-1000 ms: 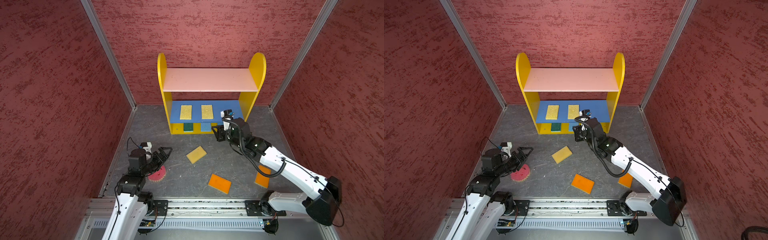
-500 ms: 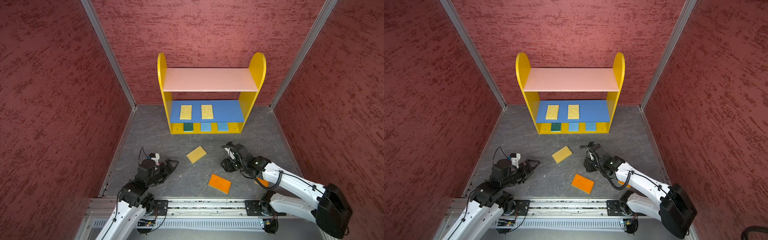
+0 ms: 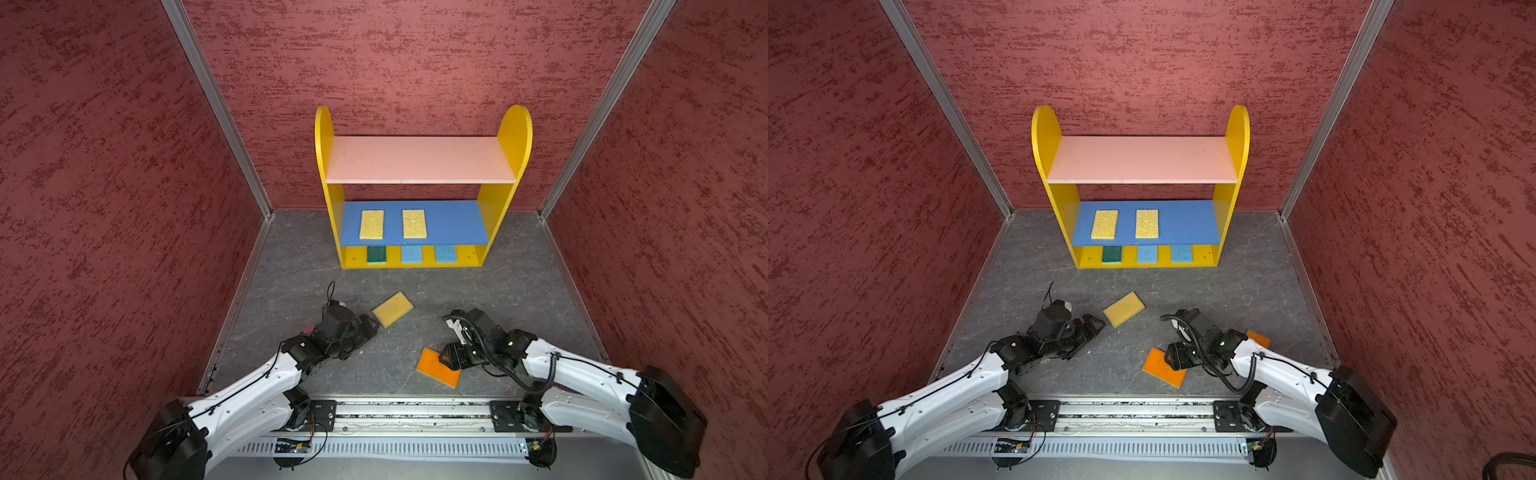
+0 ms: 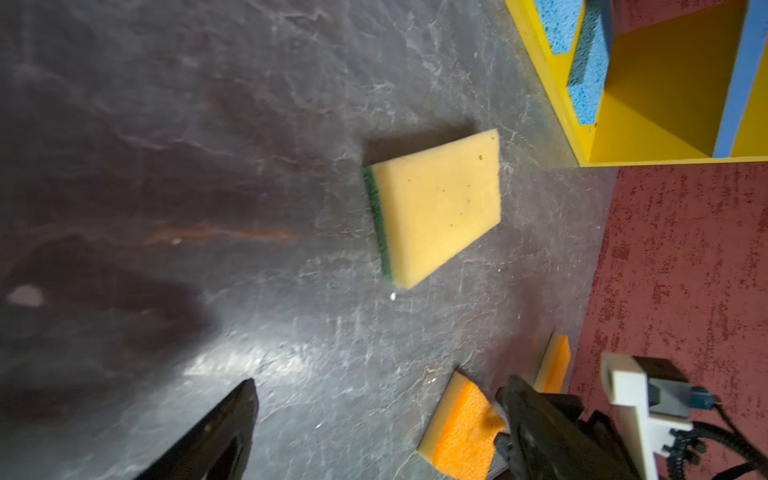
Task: Place and organize the cleaning sponges onto the shelf
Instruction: 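Grasp the orange sponge on the floor with the right gripper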
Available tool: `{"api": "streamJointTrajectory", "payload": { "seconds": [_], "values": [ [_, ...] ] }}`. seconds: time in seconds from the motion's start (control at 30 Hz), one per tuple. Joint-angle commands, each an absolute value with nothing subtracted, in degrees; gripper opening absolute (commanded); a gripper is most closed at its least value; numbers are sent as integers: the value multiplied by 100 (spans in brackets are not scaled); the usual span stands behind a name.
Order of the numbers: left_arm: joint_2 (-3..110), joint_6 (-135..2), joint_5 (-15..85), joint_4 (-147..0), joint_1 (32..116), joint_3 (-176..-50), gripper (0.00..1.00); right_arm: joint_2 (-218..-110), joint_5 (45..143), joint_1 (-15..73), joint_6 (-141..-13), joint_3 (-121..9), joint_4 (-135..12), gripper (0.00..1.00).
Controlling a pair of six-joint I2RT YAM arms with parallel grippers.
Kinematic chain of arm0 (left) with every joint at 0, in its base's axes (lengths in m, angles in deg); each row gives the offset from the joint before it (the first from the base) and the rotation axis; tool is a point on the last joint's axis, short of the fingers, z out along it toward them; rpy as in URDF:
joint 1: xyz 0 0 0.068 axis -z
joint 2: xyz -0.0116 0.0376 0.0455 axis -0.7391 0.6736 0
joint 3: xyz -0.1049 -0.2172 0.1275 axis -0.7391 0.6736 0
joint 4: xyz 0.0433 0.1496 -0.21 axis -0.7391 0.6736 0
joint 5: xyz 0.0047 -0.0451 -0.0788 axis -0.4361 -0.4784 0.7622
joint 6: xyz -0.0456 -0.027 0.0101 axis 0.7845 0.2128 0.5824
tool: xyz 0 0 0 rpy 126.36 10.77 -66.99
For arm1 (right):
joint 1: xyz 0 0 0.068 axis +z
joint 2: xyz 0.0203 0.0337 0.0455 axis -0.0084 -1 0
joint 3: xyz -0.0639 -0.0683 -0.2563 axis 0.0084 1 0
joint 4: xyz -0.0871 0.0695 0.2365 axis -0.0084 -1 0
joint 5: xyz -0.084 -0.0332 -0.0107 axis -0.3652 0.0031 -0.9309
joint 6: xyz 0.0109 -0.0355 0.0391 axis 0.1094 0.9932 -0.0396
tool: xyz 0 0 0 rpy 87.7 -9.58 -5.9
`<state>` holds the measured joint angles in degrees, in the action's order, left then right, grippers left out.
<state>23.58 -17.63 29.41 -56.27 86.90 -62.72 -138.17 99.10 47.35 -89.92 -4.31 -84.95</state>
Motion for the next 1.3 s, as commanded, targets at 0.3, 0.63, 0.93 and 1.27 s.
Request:
{"api": "streamJointTrajectory", "payload": {
  "seconds": [0.3,0.63,0.93,1.27],
  "values": [
    [2774,-1752,2994,-6607,8720,-6206,92,-14677,9636,5137,-9762,-345,-7378,44],
    [1344,-1564,2720,-5712,8624,-5642,94,-15778,9325,5082,-9876,-1231,-6799,7],
    [-464,-1414,2794,-4274,8138,-5208,94,-16123,9183,4285,-9970,-1416,-6755,2],
    [-641,-1587,3267,-4168,7555,-5131,95,-15636,9203,3731,-9867,-1441,-6881,40]
  ]
}}
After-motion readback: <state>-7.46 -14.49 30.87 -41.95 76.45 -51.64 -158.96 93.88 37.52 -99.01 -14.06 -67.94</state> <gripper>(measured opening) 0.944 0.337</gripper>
